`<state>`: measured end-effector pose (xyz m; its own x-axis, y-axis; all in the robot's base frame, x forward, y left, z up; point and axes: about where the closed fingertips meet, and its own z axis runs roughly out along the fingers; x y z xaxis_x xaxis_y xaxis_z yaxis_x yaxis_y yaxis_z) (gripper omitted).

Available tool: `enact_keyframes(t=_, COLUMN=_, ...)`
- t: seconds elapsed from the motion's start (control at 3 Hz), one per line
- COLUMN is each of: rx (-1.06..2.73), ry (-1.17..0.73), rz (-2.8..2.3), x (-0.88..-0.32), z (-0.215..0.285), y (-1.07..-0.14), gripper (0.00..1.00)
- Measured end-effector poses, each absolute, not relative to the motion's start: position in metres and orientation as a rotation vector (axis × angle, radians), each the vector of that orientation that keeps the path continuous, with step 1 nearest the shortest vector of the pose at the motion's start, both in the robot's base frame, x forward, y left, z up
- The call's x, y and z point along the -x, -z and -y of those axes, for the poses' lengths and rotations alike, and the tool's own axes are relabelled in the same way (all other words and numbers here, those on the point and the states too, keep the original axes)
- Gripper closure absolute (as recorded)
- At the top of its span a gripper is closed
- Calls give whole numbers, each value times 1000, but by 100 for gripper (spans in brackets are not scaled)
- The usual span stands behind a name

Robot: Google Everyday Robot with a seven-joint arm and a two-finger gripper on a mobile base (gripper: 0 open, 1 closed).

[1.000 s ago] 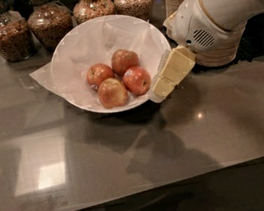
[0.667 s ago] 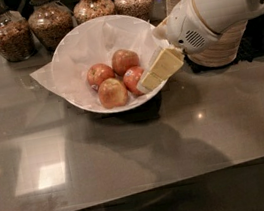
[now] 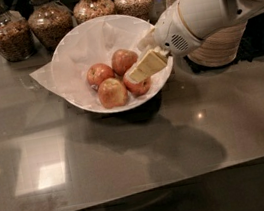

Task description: Pick apple from white bowl

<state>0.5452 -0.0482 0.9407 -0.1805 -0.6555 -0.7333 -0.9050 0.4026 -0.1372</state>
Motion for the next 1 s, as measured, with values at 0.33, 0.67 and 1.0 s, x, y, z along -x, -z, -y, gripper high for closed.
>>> enact_keyframes(t=0.33, rx=1334, ry=-430, rz=-1937, x=-549, z=47, y=-932, gripper=34)
enact_keyframes(t=0.67, rx=1341, ry=-429, rz=-1951, x=-553, z=44, y=-921, gripper=33)
enact_keyframes(t=1.0, rx=1349, ry=-416, rz=-1966, x=-558, z=43, y=-911, gripper=33)
